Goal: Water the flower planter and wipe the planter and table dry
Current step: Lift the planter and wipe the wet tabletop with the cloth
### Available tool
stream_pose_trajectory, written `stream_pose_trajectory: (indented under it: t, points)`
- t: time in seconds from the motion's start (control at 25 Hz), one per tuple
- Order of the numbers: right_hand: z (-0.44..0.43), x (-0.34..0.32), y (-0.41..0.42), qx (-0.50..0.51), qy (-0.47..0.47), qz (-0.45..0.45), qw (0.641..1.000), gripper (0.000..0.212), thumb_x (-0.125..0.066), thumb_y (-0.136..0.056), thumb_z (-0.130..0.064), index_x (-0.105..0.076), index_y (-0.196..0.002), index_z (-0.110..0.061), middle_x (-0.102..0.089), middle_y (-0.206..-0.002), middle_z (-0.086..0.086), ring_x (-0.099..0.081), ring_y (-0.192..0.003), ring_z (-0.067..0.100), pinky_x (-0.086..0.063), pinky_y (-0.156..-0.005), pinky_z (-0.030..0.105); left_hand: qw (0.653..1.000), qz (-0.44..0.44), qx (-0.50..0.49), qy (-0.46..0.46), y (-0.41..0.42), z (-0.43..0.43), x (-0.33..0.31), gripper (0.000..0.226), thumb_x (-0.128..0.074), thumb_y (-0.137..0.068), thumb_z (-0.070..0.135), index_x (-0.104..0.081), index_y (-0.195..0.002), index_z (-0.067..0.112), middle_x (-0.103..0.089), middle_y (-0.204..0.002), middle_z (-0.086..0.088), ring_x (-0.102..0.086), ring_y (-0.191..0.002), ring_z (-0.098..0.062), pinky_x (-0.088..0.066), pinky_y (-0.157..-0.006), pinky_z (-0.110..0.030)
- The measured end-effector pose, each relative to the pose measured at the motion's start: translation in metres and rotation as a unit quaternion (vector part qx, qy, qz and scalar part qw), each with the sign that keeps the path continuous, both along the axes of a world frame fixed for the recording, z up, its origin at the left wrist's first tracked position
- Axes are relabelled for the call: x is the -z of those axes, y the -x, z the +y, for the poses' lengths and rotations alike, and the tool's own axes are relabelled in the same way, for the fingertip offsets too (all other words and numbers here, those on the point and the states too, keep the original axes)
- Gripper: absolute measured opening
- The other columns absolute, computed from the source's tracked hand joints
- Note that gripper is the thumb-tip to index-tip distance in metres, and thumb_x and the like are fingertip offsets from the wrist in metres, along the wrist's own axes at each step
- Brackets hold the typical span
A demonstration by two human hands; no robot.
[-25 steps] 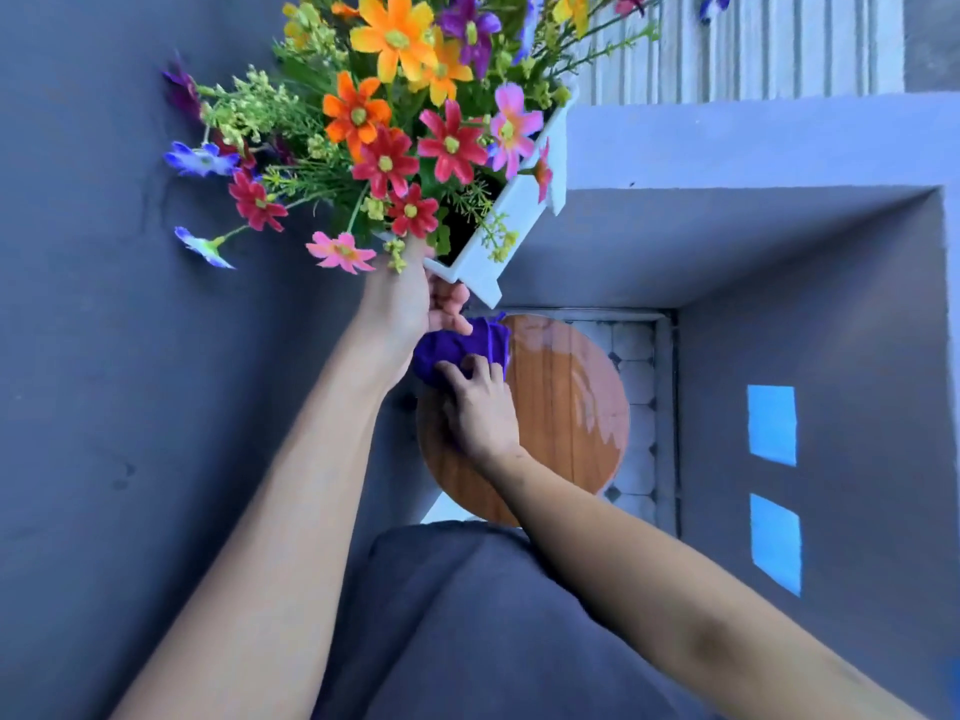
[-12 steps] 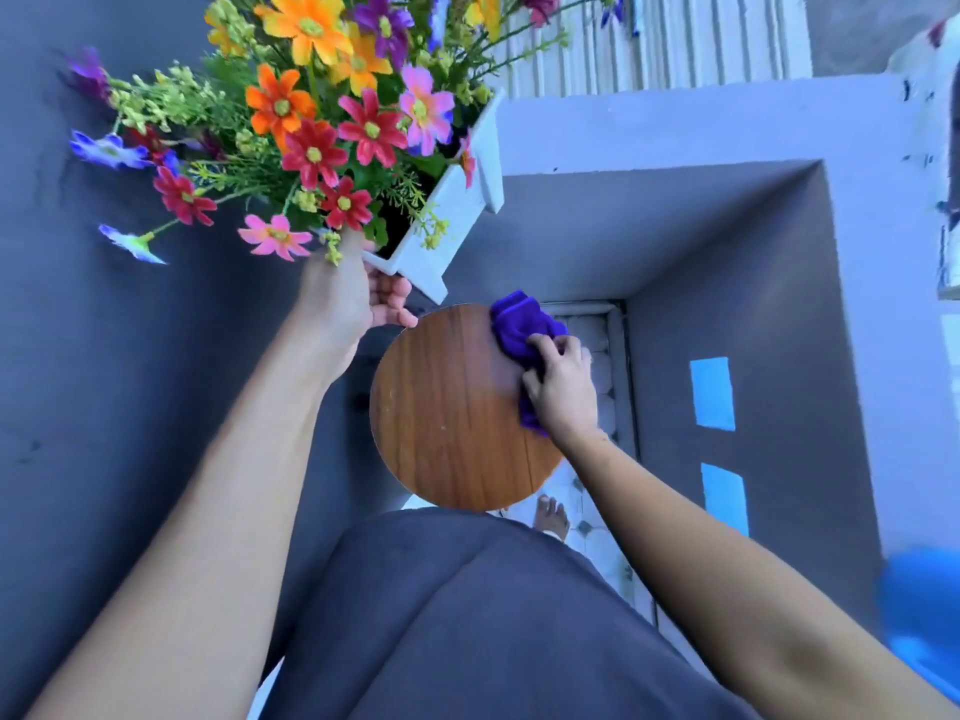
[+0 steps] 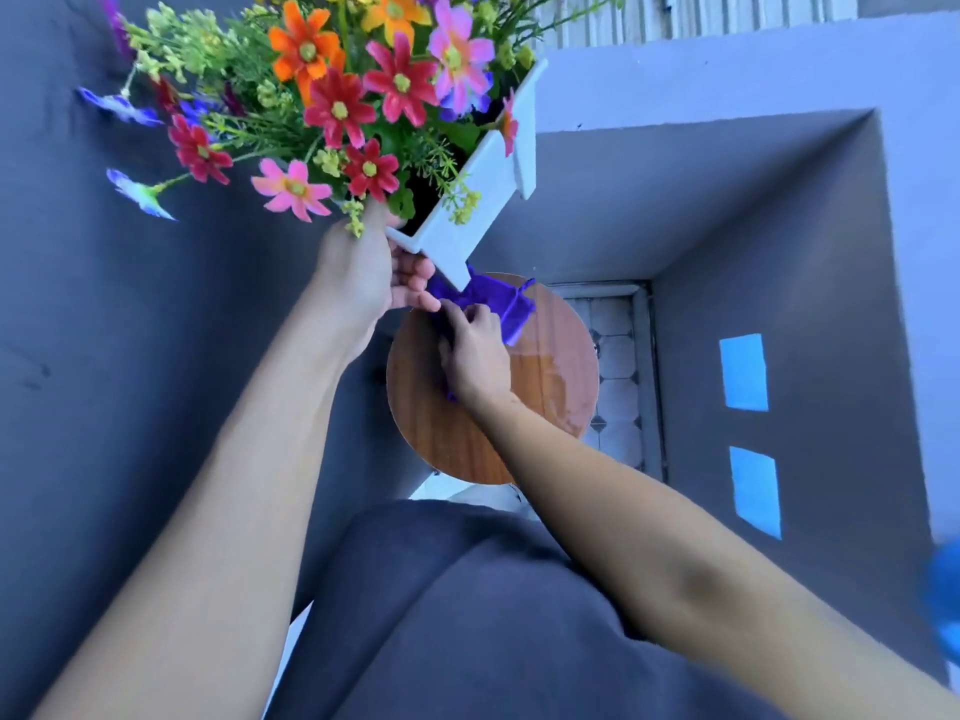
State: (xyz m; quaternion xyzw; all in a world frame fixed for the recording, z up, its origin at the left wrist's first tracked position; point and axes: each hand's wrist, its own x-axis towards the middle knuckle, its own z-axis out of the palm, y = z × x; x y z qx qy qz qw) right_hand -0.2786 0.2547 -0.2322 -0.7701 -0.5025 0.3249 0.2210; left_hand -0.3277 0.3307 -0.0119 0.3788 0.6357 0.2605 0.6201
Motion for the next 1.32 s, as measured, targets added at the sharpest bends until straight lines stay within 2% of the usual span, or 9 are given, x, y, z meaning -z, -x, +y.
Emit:
stream_pose_trajectory:
  t: [0.12,0.2,0.4,0.56,0.72,0.92,1.12,1.32]
  points:
    - [-0.008,0.0,0.051,-0.038,-0.009,0.005,0.999,0.042,-0.055,-0.099,-0.026,-0.054,-0.141,-0.028,-0.051,-0.114,0.011,-0.047,-0.108,0.033,-0.054,-0.071,0.043,1.0,0.005,0.001,0.002,0.004,-0.011,-0.001,0.033,-0.031,-0.1,0.022,-0.051,-0.079,0.006,-0.05,-0.059,-0.013,-0.046,-0.053,-0.022,-0.052,-0.05,-0.035]
    - [-0.022,0.004,0.073,-0.064,-0.008,0.0,0.998,0.04,-0.056,-0.098,-0.022,-0.059,-0.137,-0.028,-0.05,-0.115,0.012,-0.048,-0.105,0.034,-0.055,-0.072,0.046,1.0,0.003,0.003,-0.001,0.007,-0.02,-0.001,0.036,-0.031,-0.1,0.021,-0.05,-0.073,0.007,-0.05,-0.057,-0.012,-0.045,-0.053,-0.022,-0.051,-0.05,-0.036]
    - [-0.067,0.01,0.06,-0.057,-0.008,0.0,0.998,0.042,-0.061,-0.095,-0.025,-0.06,-0.137,-0.027,-0.05,-0.117,0.012,-0.048,-0.11,0.033,-0.054,-0.071,0.044,0.999,0.001,0.029,0.017,0.019,-0.046,0.006,0.038,-0.031,-0.1,0.021,-0.052,-0.072,0.007,-0.05,-0.057,-0.011,-0.045,-0.051,-0.02,-0.051,-0.049,-0.035]
    - [-0.104,0.01,-0.001,0.039,-0.008,-0.032,0.999,0.047,-0.063,-0.086,-0.015,-0.063,-0.132,-0.025,-0.051,-0.113,0.009,-0.05,-0.109,0.031,-0.056,-0.075,0.043,0.998,0.006,0.05,0.03,0.022,-0.055,0.008,0.036,-0.031,-0.098,0.02,-0.053,-0.073,0.005,-0.051,-0.049,-0.007,-0.044,-0.048,-0.02,-0.052,-0.046,-0.033]
    - [-0.125,0.011,-0.067,0.171,0.017,-0.055,0.984,0.047,-0.064,-0.085,-0.015,-0.065,-0.132,-0.021,-0.051,-0.117,0.014,-0.052,-0.112,0.034,-0.054,-0.085,0.044,0.998,0.001,0.067,0.017,0.019,-0.053,0.006,0.034,-0.031,-0.097,0.021,-0.054,-0.079,0.004,-0.05,-0.055,-0.01,-0.044,-0.048,-0.02,-0.053,-0.047,-0.032]
    - [-0.115,0.004,-0.049,0.188,0.024,-0.041,0.981,0.046,-0.06,-0.089,-0.012,-0.064,-0.134,-0.018,-0.05,-0.121,0.012,-0.049,-0.117,0.031,-0.052,-0.085,0.042,0.997,-0.007,0.07,0.003,0.025,-0.051,0.002,0.039,-0.03,-0.098,0.021,-0.05,-0.067,0.01,-0.05,-0.055,-0.009,-0.044,-0.048,-0.018,-0.055,-0.049,-0.032]
    - [-0.083,0.0,0.033,0.079,0.006,-0.008,0.997,0.045,-0.062,-0.089,-0.013,-0.064,-0.134,-0.021,-0.051,-0.117,0.012,-0.048,-0.115,0.032,-0.054,-0.081,0.046,0.997,-0.004,0.067,0.022,0.026,-0.049,0.003,0.041,-0.031,-0.098,0.02,-0.045,-0.061,0.009,-0.049,-0.059,-0.012,-0.042,-0.049,-0.019,-0.054,-0.046,-0.03]
    - [-0.1,0.003,0.09,0.022,-0.002,-0.009,1.0,0.034,-0.064,-0.095,-0.026,-0.066,-0.129,-0.023,-0.051,-0.113,0.011,-0.049,-0.107,0.032,-0.053,-0.069,0.041,0.998,-0.006,0.056,0.017,0.025,-0.05,0.004,0.041,-0.031,-0.099,0.019,-0.043,-0.061,0.01,-0.048,-0.06,-0.014,-0.042,-0.05,-0.02,-0.054,-0.048,-0.032]
